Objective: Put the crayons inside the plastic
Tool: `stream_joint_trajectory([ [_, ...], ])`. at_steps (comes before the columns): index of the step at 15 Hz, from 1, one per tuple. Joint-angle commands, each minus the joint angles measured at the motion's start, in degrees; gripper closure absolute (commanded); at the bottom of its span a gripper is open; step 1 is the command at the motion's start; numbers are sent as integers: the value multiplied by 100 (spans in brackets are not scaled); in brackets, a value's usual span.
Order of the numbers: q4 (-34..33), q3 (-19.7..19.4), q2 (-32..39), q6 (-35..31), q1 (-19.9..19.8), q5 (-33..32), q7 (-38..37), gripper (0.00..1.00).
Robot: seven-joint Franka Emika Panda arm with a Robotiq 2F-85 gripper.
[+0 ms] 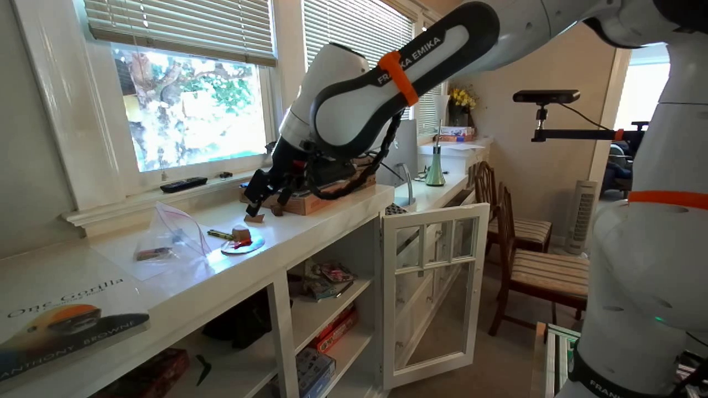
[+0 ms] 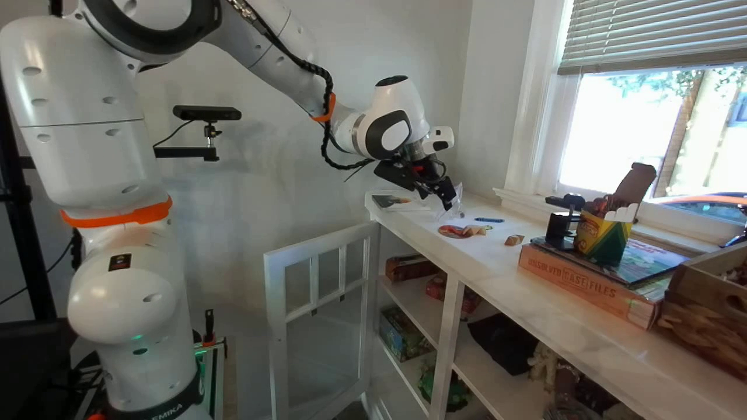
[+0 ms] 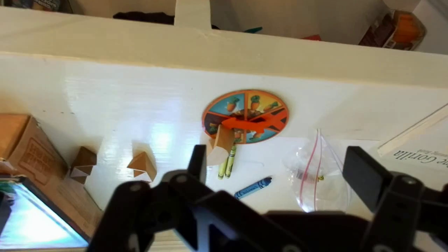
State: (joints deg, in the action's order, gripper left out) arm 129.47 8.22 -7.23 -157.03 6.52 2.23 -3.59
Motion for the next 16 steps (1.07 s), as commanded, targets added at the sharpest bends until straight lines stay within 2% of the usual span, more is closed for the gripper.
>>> stream_joint_trajectory([
  [1,-597,-21,522,267,95,37,303,0],
  [2,-260,-21,242,32,57,-9,118,0],
  [11,-340,-23,304,32,56,-12,133,0],
  [14,-511,-20,460,-42,4,-223,-59,0],
  [16,-695,-17,619,-85,58,-5,106,0],
])
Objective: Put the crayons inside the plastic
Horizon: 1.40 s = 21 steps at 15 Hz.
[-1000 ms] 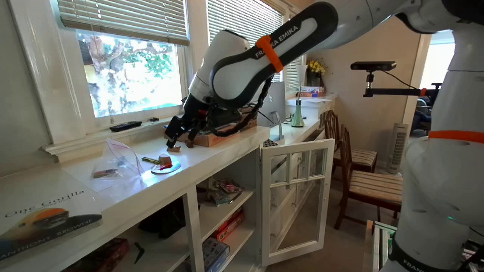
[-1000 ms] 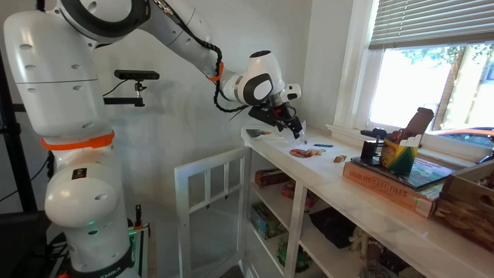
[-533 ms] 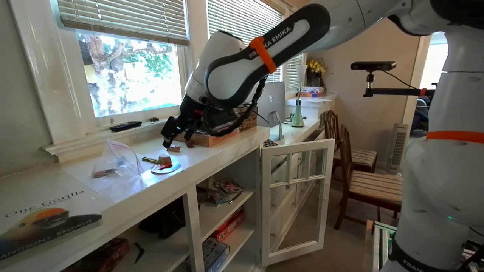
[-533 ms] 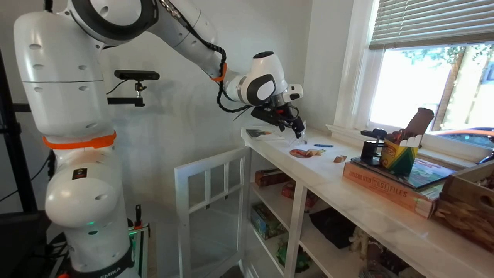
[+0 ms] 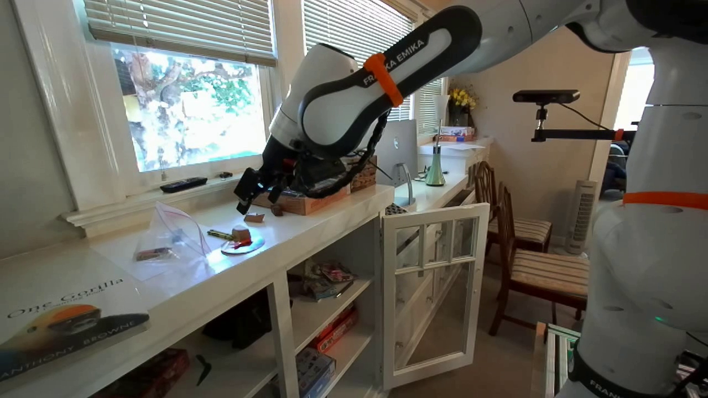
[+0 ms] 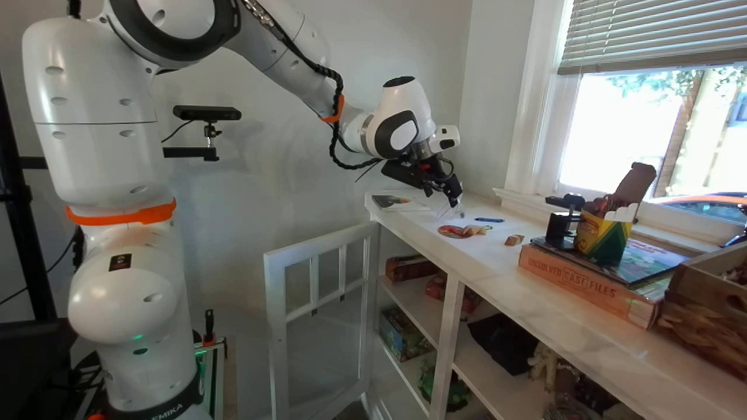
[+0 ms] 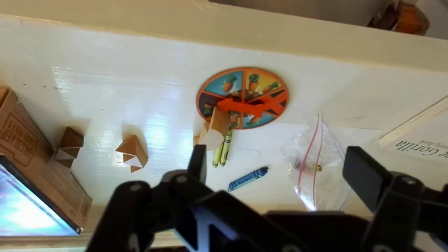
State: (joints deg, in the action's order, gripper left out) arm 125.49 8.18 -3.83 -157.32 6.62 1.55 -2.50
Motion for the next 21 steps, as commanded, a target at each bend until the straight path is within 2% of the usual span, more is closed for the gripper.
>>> stream_joint_trajectory([
  [1,-422,-1,361,-26,74,141,56,0],
  [5,-860,80,779,-6,154,371,273,3],
  [6,-969,99,877,18,167,378,290,27],
  [8,-1176,146,1109,10,187,368,392,29],
  [13,-1725,271,1661,-27,190,280,725,70],
  [17,-2134,416,2027,-117,156,330,1078,98],
  [21,-2433,544,2285,-171,132,335,1314,100],
])
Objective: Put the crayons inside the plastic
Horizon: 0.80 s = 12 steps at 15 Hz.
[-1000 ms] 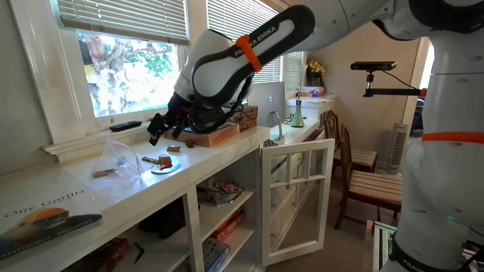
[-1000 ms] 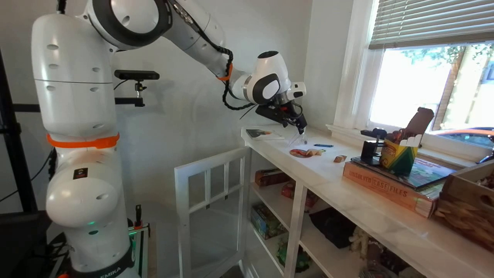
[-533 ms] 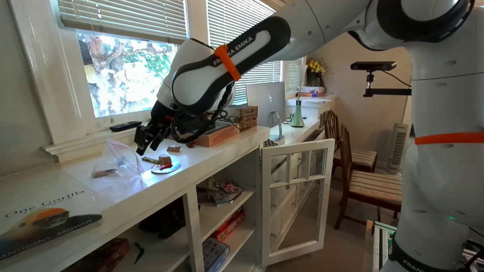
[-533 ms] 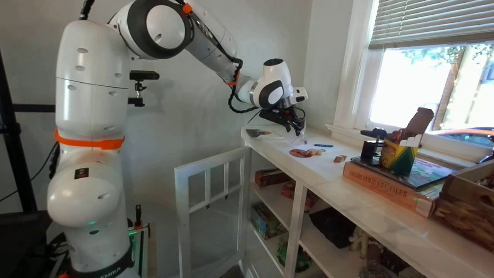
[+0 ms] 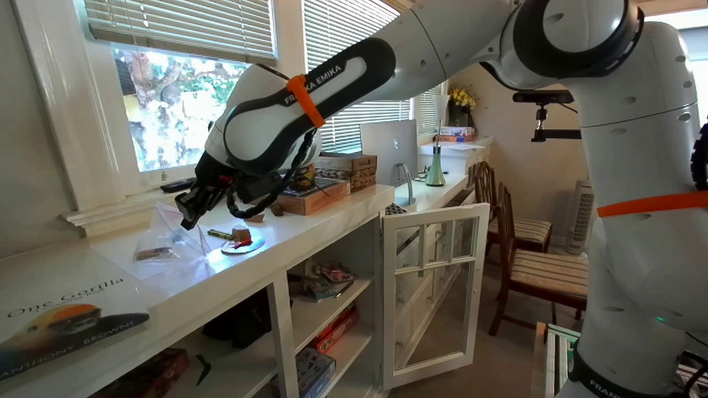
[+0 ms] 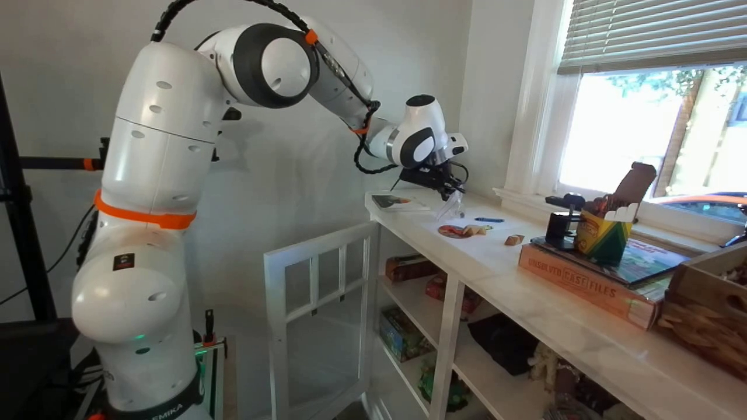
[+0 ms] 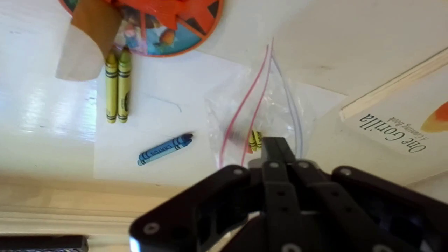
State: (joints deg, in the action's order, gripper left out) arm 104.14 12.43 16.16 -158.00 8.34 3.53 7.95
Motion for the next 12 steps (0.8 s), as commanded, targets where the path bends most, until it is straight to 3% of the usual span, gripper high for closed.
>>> stream_joint_trajectory([
  [1,-335,136,335,-157,-38,124,289,100],
  [12,-532,143,468,-70,-51,21,359,100],
])
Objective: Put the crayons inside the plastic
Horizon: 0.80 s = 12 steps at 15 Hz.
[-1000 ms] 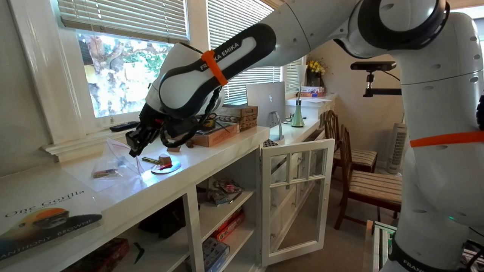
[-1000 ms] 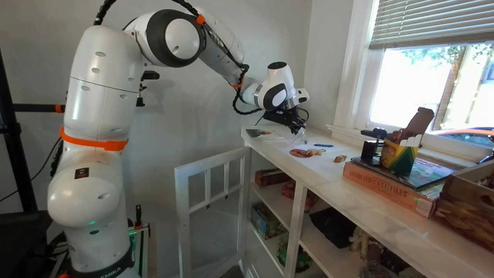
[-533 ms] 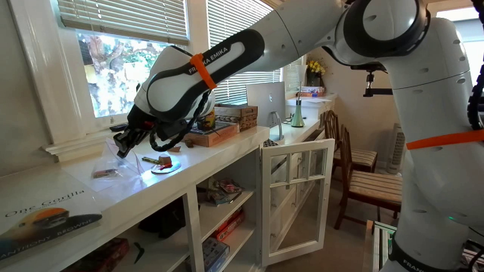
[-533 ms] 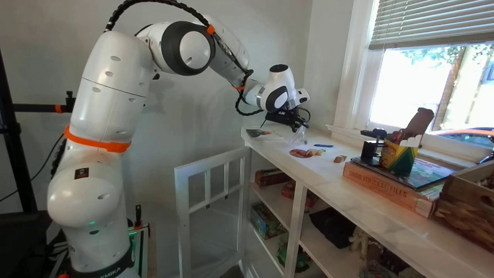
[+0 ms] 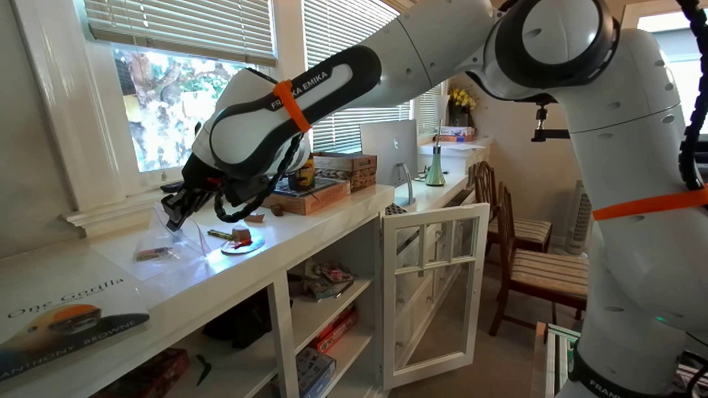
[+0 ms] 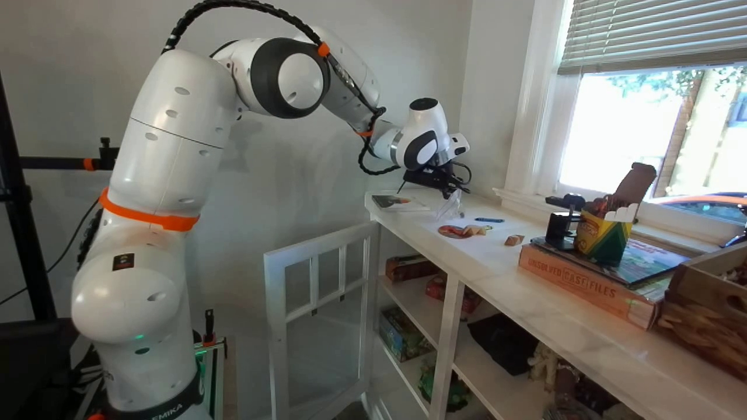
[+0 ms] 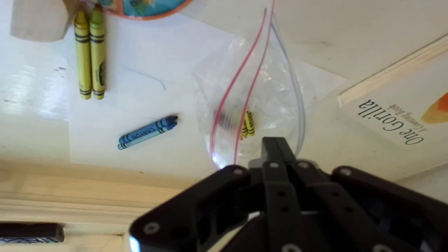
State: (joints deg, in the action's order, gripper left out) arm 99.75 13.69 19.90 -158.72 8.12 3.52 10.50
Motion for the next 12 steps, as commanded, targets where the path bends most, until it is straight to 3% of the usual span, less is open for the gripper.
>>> stream_joint_trajectory([
  [1,-99,18,102,6,-36,21,114,100],
  [8,-76,32,101,110,-58,36,159,100],
  [9,-103,15,127,130,-52,15,152,74],
  [10,-135,17,151,150,-57,18,166,72],
  [12,-122,-2,151,148,-59,-8,171,58],
])
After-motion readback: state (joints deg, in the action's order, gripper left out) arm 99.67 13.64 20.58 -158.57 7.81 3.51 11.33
